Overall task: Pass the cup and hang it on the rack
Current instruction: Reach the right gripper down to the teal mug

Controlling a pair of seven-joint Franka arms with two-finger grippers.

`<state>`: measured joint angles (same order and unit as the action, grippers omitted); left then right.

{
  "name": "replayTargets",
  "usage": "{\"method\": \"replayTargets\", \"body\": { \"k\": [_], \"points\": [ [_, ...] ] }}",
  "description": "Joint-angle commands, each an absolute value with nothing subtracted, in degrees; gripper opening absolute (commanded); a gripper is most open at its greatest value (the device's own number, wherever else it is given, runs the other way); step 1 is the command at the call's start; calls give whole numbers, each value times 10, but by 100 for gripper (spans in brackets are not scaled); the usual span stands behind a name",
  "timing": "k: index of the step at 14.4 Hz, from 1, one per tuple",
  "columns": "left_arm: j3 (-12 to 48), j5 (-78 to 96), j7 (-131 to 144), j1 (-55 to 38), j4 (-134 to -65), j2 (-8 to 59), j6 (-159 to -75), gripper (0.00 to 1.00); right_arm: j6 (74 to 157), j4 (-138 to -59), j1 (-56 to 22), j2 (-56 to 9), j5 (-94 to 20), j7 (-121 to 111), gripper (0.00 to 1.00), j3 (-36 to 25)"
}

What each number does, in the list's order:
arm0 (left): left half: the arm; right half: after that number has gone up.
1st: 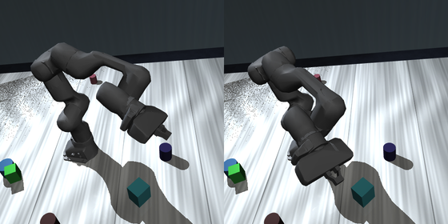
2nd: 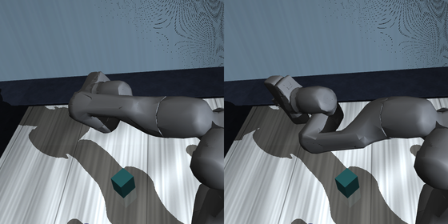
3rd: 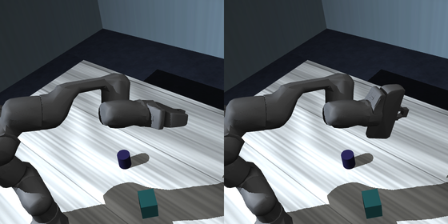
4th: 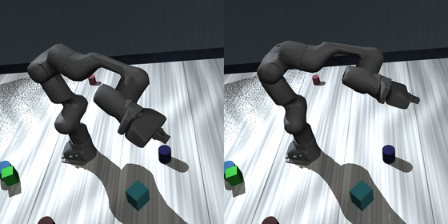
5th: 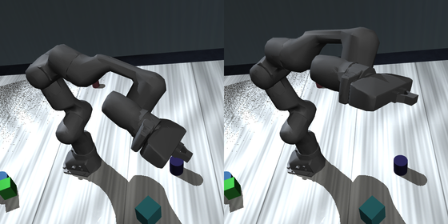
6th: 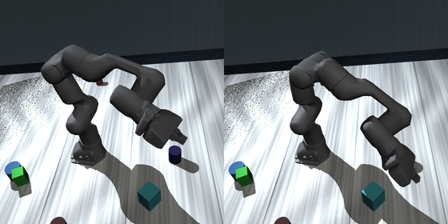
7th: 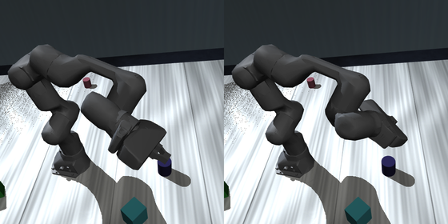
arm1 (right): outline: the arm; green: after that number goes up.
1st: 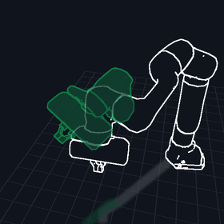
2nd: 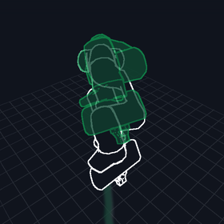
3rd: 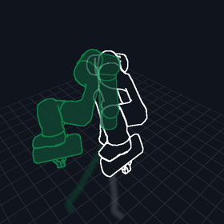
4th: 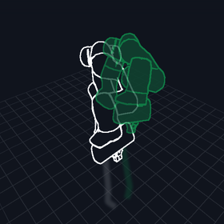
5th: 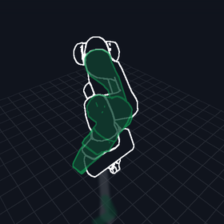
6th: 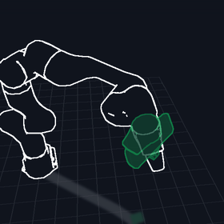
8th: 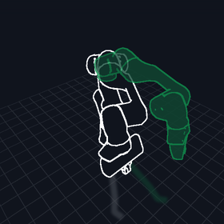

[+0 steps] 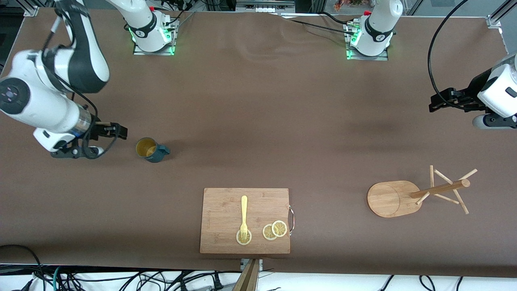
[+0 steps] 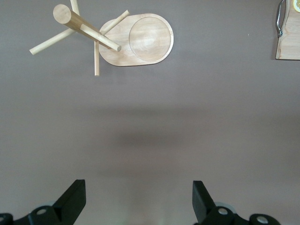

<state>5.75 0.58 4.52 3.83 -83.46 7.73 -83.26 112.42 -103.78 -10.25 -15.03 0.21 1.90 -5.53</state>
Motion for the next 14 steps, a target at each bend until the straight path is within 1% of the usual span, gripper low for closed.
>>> {"method": "replayTargets", "body": {
  "k": [1,8,14],
  "points": [
    [56,5,44,39,-848,64,-833,100,1146,-1043,-100,-170,11,12,99,-53],
    [56,5,40,39,-848,66,-832,100,1282,-1158,-100,-174,11,-1,99,-53],
    [56,5,40,40,-847,68,-832,100,1314,-1157,-100,-193,11,-45,96,-53]
  ]
}}
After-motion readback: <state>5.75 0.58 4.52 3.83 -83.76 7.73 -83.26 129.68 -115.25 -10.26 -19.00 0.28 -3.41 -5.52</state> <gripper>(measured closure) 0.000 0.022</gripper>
